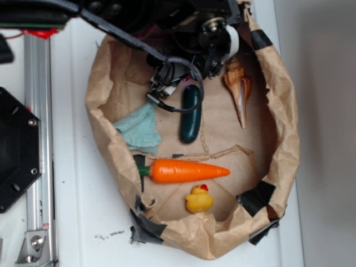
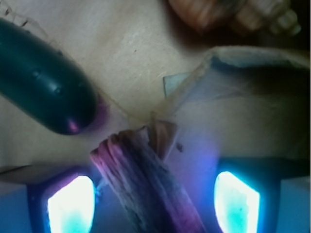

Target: Grab the wood chip.

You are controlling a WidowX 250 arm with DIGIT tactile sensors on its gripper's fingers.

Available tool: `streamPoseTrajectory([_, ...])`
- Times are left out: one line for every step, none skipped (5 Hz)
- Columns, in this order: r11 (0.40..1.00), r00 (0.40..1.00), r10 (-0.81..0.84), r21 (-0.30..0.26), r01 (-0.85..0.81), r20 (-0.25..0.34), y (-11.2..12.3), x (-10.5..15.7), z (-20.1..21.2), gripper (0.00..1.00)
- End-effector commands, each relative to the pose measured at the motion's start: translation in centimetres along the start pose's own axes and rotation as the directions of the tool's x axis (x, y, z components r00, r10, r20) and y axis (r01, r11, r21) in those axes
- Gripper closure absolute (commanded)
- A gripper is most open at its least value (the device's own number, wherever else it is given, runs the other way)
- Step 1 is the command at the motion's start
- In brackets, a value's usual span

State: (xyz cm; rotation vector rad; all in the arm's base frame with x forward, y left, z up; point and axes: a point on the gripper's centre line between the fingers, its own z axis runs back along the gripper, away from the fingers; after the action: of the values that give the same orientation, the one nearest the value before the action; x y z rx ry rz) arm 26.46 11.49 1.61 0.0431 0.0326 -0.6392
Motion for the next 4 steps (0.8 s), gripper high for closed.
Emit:
streamPoseTrajectory([0.999,0.998,-0.019,0.034,0.017,0.055,-0.1,0.44,0.74,1.0])
streamPoseTrajectory([0.999,0.998,-0.018,0.035,0.016,0.053,-0.24,0.45,0.72,1.0])
streamPoseTrajectory([0.999,0.998,-0.017,0.047,0.015,0.053,-0.42,0.5,0.83,1.0])
streamPoseTrajectory([0.998,0.998,-0.019,0.057,0.016,0.057,-0.7,0.43,1.09,1.0])
